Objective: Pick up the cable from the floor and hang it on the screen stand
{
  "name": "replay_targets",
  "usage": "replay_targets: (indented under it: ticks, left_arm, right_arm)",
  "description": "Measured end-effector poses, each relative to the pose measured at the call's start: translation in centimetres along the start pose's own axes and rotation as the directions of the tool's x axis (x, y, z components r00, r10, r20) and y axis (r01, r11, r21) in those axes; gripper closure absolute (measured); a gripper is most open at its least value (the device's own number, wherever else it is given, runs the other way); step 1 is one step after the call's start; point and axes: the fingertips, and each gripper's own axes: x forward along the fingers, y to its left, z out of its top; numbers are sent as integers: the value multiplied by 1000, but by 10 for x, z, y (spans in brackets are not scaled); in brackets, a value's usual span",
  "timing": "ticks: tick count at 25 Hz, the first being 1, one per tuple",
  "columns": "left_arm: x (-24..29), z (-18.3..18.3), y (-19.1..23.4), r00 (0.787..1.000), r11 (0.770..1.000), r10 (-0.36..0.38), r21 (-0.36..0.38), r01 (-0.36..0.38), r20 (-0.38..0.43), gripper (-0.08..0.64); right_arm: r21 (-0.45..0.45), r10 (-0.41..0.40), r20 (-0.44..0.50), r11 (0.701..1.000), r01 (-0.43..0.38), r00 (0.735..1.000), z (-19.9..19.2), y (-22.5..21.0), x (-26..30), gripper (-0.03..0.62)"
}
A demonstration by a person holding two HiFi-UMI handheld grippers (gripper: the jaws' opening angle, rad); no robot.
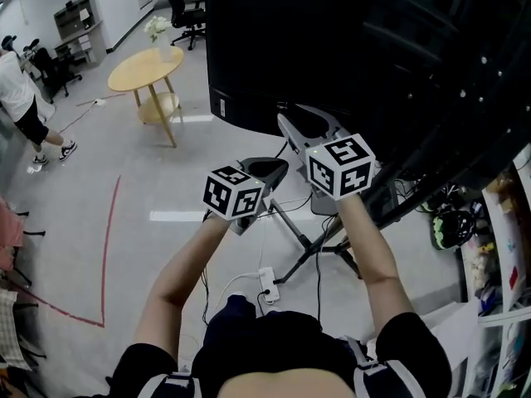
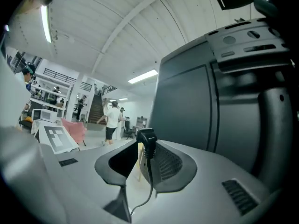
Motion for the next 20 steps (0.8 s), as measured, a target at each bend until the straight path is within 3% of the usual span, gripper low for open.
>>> replay_targets:
  ticks: [10, 14, 20]
  left_arm:
    - [21, 69, 13, 987, 975, -159, 157, 156, 7, 552]
    - [31, 91, 9, 974, 960, -223, 178, 215, 29, 552]
    - [48, 117, -2, 959, 941, -281, 208, 266, 41, 552]
  right_arm:
    - [-74, -130, 38, 988, 133, 991, 73, -45, 10, 457]
    - [-35, -149, 53, 988, 150, 987, 97, -60, 9, 459]
    - [-120, -178, 86, 975, 187, 980, 150, -73, 1, 459]
